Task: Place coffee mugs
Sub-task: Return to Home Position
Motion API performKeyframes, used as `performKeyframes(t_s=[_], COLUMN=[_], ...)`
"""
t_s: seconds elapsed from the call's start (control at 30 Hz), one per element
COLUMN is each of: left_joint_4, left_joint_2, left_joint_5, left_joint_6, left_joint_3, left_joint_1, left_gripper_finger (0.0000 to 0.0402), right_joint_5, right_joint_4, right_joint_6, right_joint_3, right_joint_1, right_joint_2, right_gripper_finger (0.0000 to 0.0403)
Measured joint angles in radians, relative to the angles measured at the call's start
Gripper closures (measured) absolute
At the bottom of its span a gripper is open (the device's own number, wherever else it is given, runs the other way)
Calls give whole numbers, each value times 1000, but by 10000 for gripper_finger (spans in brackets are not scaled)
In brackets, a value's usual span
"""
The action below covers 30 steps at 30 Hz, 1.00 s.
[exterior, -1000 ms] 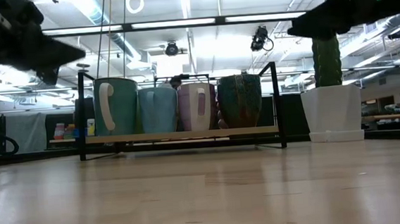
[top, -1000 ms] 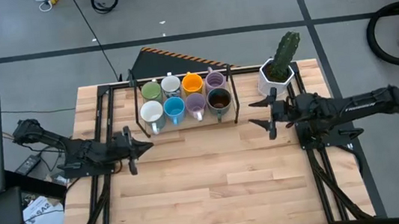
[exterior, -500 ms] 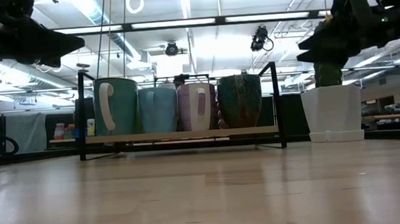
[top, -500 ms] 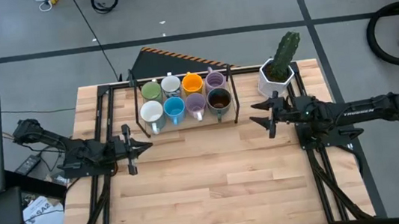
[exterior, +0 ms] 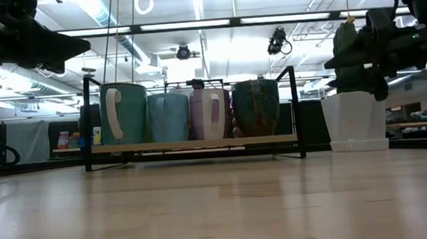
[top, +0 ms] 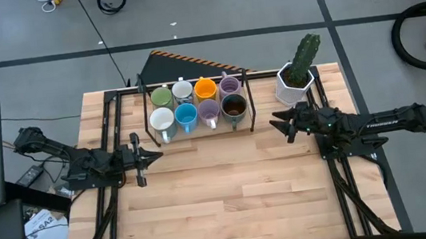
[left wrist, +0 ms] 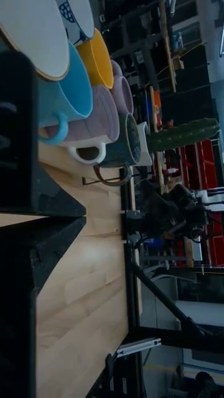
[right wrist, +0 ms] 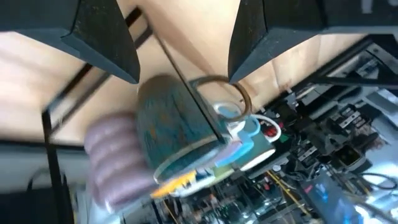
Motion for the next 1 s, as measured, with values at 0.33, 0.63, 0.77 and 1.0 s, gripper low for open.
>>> performKeyframes(t_s=[0.33,0.63,0.77,1.0], left_joint_4=[0,0,0,0], left_joint_2=[0,0,0,0], left_joint_5=[0,0,0,0], left_joint_6=[0,0,0,0], left_joint_3=[0,0,0,0], left_joint_1=[0,0,0,0], left_gripper_finger=[386,386,386,386], right_joint_5=[-18,-27,-27,-27], right_joint_4=[-13,-13,-13,-13], right_joint_6=[4,-2,-3,-3], right_joint_3=[1,1,2,2], right_joint_1=[0,0,0,0], right_joint_2=[0,0,0,0], right_gripper_finger=[152,151,152,152])
